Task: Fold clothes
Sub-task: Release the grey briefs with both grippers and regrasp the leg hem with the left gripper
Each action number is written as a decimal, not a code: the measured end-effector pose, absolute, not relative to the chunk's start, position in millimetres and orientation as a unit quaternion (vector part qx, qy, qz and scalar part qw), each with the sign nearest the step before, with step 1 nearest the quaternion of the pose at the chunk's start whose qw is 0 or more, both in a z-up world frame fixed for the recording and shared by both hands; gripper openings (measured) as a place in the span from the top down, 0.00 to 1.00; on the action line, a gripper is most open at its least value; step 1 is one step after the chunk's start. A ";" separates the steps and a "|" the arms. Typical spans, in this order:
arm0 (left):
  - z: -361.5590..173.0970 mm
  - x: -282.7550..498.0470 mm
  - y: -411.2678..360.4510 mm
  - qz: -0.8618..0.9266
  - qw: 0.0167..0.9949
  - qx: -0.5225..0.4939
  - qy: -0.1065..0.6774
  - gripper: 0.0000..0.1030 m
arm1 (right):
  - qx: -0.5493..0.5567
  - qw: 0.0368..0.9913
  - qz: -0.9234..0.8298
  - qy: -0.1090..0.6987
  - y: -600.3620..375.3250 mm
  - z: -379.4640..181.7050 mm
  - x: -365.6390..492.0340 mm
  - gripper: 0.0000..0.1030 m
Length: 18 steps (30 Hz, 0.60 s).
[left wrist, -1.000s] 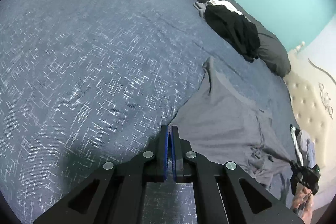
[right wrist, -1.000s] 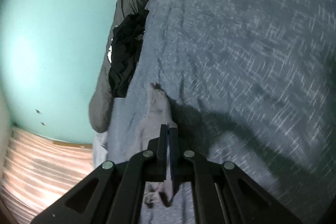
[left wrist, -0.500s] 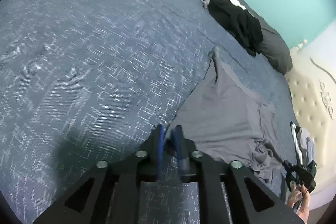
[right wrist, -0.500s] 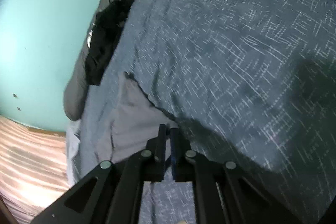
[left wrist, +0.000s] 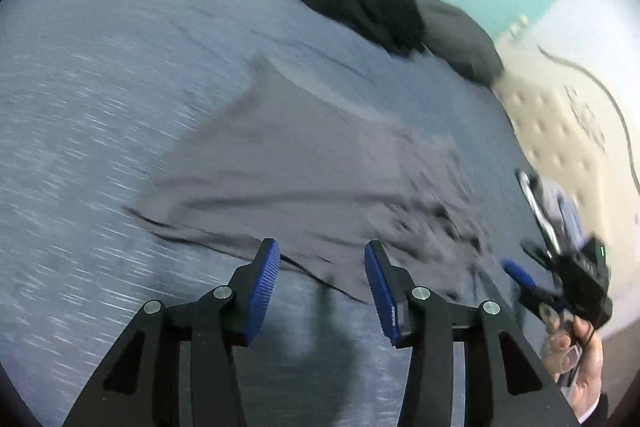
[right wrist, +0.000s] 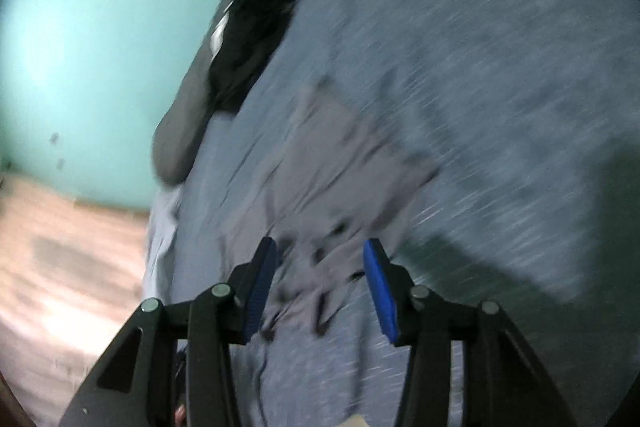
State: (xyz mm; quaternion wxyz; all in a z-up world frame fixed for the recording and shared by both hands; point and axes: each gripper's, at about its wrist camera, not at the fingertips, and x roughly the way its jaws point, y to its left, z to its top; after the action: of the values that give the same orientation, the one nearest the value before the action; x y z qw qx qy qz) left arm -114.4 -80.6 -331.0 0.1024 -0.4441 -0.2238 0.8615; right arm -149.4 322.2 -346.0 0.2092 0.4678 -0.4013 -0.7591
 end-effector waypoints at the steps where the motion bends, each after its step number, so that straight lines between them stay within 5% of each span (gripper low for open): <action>1: -334.9 -116.7 -69.9 0.858 0.112 -0.452 -0.218 0.53 | 0.473 0.221 -0.757 -0.393 313.2 -347.5 -149.5 0.54; 9: -351.7 -128.2 -17.8 0.845 0.154 -0.483 -0.168 0.54 | 0.513 0.260 -0.755 -0.315 265.5 -366.2 -150.5 0.57; 18: -360.4 -130.7 -12.5 0.844 0.155 -0.493 -0.146 0.87 | 0.524 0.251 -0.767 -0.272 254.1 -372.2 -157.9 0.63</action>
State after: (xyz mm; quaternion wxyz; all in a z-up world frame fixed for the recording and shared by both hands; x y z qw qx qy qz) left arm -130.7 -12.5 -360.4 0.1551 -0.4932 -0.1457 0.8435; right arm -157.9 254.1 -372.2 0.2510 0.5244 -0.2718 -0.7669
